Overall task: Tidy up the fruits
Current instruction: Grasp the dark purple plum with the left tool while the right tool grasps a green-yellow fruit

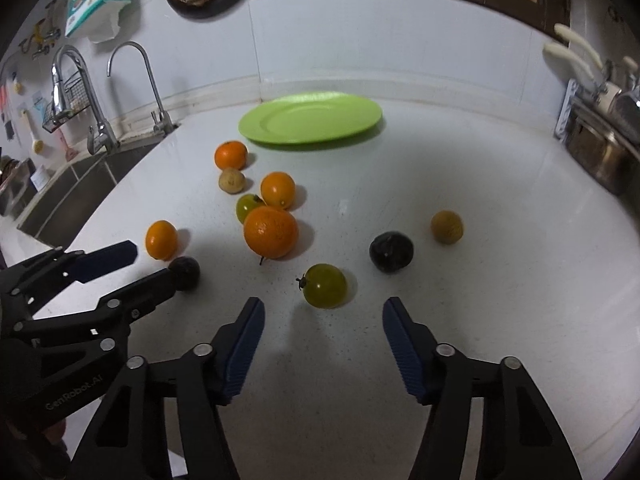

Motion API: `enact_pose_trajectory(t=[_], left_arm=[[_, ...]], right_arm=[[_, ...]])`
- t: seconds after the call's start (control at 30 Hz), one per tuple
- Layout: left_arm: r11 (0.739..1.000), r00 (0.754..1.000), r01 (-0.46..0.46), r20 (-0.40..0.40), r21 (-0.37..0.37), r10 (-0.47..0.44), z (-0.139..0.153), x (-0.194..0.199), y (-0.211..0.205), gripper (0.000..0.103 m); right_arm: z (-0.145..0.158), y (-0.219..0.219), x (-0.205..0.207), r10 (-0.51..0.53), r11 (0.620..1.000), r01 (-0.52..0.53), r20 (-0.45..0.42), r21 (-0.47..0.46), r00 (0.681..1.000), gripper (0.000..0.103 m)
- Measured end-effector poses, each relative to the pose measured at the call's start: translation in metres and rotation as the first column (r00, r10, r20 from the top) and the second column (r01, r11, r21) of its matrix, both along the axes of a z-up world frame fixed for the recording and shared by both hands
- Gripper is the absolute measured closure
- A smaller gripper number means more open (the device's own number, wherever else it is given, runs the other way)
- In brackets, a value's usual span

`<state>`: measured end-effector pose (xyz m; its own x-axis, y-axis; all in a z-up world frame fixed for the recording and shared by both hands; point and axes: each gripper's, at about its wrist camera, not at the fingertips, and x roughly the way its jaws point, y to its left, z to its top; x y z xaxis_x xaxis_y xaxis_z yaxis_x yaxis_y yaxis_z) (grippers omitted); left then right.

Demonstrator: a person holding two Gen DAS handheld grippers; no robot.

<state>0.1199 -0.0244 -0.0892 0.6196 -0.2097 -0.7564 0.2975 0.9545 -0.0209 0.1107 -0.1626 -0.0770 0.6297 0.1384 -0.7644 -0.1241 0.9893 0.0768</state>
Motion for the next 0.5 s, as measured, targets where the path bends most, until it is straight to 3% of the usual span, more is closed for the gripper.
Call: enact_pose_trajectory(t=[0.5], left_arm=[[0.999, 0.995, 0.035, -0.088, -0.028, -0.037, -0.015, 0.022, 0.001, 0.074]], right_arm=[[-0.016, 0.002, 0.027, 0.003, 1.000, -0.002, -0.059, 0.026, 0.998, 0.066]])
